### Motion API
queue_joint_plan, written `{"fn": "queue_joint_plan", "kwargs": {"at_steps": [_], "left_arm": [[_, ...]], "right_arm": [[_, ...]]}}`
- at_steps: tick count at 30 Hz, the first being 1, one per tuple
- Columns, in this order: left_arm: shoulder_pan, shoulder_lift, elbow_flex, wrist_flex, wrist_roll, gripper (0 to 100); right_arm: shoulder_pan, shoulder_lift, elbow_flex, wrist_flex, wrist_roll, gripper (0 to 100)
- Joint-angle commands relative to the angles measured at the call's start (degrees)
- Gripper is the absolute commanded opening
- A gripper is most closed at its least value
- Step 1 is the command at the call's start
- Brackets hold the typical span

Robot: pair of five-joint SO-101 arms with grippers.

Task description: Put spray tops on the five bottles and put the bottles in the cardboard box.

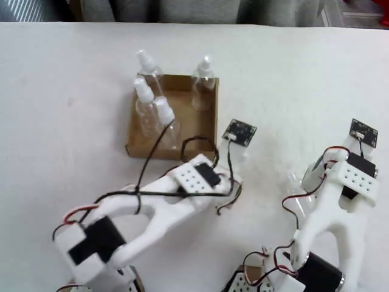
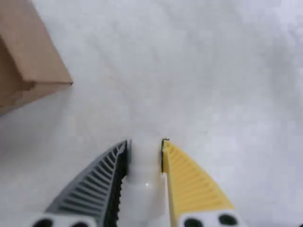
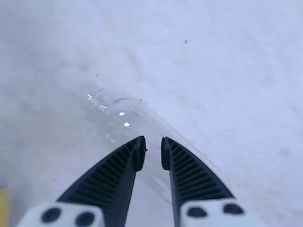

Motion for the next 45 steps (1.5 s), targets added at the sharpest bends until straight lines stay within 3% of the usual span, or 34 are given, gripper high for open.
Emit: {"fn": "queue_joint_plan", "kwargs": {"at_steps": [1,7,16,18,26,34,45], "left_arm": [[-1.5,-12.0,7.4,0.5,-7.6,2],[-6.8,-21.8,18.2,0.5,-10.4,2],[-16.1,-39.5,35.1,-0.3,-10.8,2],[-17.7,-44.1,38.5,0.1,-13.7,2],[-30.5,-56.0,47.5,1.1,-17.6,2],[-34.2,-56.0,47.4,1.8,-20.6,2],[-34.3,-56.0,47.4,1.8,-20.8,2]], "right_arm": [[-3.4,-0.7,0.1,-0.5,0.4,4.6],[-8.0,-1.2,-0.4,-0.5,0.7,4.8],[-8.4,-1.2,-4.3,-0.7,0.7,4.7],[-8.0,-1.2,-5.0,-0.4,0.7,4.6],[-8.4,-1.2,-10.3,11.7,1.3,4.8],[-8.4,-1.2,-25.1,31.1,17.9,4.6],[-7.3,-20.0,-9.9,31.0,24.0,4.7]]}}
